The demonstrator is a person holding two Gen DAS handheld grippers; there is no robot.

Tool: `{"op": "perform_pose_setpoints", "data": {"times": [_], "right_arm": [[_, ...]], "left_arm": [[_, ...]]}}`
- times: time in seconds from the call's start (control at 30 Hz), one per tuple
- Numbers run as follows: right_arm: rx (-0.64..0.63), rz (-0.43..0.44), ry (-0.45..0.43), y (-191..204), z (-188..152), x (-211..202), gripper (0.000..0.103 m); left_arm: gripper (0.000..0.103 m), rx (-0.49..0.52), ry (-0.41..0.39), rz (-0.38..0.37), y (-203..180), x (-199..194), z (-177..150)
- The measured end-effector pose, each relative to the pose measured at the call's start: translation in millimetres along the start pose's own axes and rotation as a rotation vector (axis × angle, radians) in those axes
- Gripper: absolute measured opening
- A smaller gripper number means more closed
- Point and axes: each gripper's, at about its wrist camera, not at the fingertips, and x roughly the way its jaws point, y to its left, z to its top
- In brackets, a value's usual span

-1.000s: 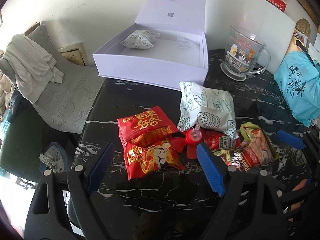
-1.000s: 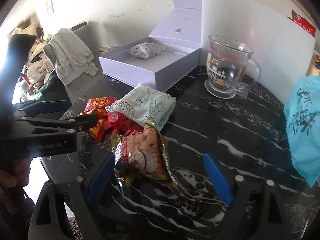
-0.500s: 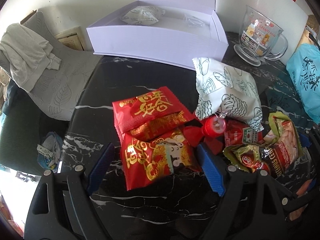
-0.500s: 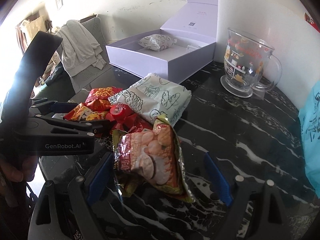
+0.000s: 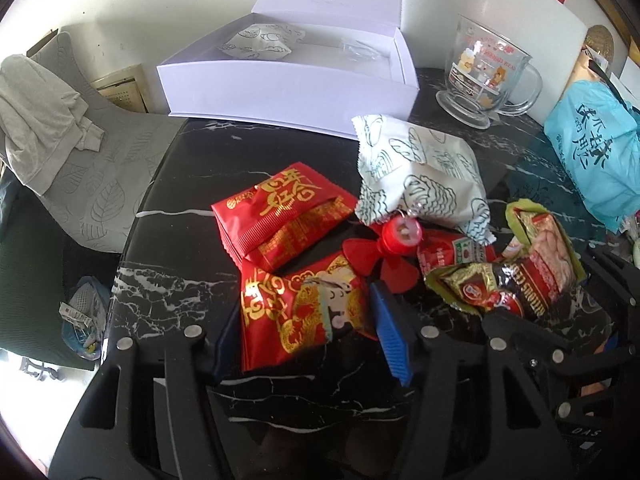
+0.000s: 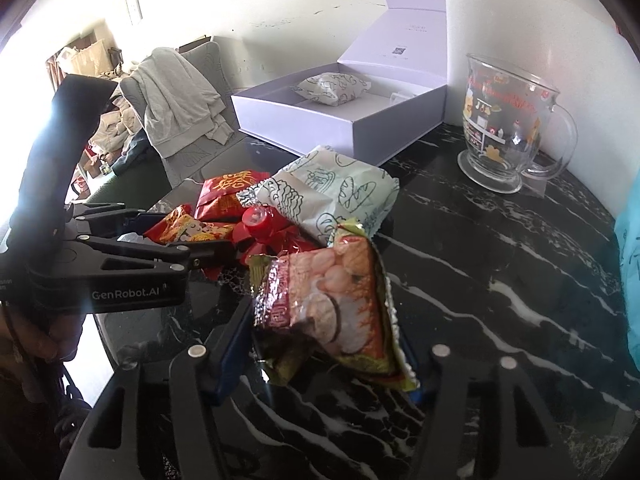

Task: Organize objects
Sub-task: 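Grasp the red printed snack packet with the left gripper, then lift the red snack packet with the left gripper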

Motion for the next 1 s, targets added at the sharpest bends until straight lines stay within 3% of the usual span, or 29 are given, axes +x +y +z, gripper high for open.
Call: {"op": "perform_pose_setpoints", "data": {"times": [0.63, 1.0], "right_arm": [[0.005, -0.015, -0.007, -13, -29, -34, 0.062], [-0.019, -0.015, 0.015, -10, -29, -20, 0.074]], "left_arm": [[0.059, 0.092, 0.025, -0.068, -32, -18, -30], [0.078, 0.130, 0.010, -0.036, -43, -11, -31]]}}
